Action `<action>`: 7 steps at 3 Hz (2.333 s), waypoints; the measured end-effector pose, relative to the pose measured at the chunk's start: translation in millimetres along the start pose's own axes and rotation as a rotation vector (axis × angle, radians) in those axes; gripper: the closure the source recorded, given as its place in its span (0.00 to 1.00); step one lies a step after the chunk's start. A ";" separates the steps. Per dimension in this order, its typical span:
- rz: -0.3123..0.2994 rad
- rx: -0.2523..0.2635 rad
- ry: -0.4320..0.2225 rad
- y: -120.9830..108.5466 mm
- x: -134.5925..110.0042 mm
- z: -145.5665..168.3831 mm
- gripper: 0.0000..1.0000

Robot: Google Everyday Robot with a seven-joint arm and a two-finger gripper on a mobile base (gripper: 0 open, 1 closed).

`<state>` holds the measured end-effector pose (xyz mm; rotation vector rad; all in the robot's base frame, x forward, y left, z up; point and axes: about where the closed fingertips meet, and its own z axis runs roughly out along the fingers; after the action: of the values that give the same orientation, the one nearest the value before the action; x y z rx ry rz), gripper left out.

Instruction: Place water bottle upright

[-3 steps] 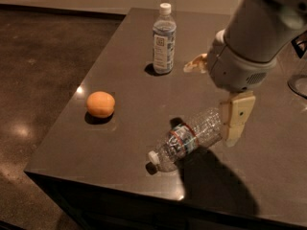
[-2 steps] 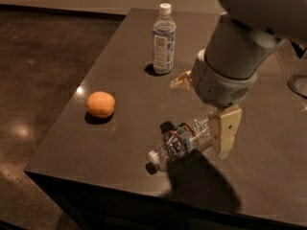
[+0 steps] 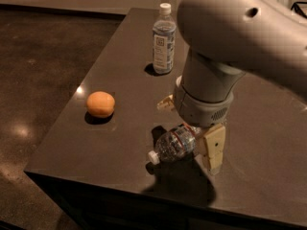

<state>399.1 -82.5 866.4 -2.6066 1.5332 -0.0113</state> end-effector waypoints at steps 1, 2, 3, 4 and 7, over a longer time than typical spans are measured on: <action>-0.002 -0.036 0.016 0.1 -0.4 13.5 0.00; 0.022 -0.057 0.040 -2.3 5.6 19.8 0.17; 0.062 -0.065 0.057 -5.8 13.2 18.4 0.41; 0.121 -0.055 0.041 -10.8 19.2 7.7 0.64; 0.473 0.090 -0.320 -62.1 48.7 -78.3 1.00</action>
Offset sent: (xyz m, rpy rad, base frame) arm 0.0126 -0.0084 -0.0294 -0.1031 0.0554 -0.0584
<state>471.7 -102.6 948.1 -1.9969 1.9164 0.3491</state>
